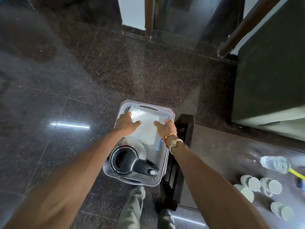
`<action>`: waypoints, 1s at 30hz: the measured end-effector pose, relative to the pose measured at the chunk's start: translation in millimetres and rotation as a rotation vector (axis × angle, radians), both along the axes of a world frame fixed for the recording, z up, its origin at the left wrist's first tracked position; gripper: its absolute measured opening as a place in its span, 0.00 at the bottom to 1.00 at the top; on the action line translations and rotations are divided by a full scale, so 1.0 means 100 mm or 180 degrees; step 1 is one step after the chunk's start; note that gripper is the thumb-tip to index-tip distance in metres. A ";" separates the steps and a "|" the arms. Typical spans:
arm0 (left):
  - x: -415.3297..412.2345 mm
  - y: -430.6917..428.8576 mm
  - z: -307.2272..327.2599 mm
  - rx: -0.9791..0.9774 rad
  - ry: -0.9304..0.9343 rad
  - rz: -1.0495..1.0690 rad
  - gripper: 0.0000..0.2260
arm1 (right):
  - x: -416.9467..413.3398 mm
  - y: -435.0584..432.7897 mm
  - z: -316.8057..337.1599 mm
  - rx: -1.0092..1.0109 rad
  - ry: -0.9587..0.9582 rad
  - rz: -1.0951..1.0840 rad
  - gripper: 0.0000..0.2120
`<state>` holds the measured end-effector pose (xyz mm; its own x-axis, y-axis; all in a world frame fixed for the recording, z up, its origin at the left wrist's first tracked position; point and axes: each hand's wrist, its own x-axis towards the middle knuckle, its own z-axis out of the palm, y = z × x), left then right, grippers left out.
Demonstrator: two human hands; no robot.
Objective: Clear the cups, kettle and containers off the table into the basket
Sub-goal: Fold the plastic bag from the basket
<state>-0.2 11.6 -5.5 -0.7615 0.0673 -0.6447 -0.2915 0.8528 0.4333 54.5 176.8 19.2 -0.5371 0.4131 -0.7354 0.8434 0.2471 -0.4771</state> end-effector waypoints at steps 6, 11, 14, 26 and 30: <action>-0.15 -0.01 -0.33 0.0069 -0.0168 0.0036 0.40 | -0.14 -0.05 -0.30 0.0124 -0.0305 -0.0087 0.28; -0.22 0.03 -0.51 -0.0099 -0.0221 -0.0079 0.42 | -0.17 -0.06 -0.50 0.0226 -0.0481 -0.0209 0.23; -0.27 0.05 -0.55 -0.0113 -0.0244 -0.0081 0.42 | -0.19 -0.04 -0.59 0.0219 -0.0552 -0.0268 0.20; -0.29 -0.12 -0.59 -0.0218 0.0414 -0.0192 0.15 | -0.10 -0.06 -0.65 0.0448 -0.0226 -0.0219 0.07; -0.23 -0.20 -0.46 -0.0144 0.0664 -0.0232 0.16 | -0.03 -0.04 -0.51 0.0583 0.0167 0.0083 0.07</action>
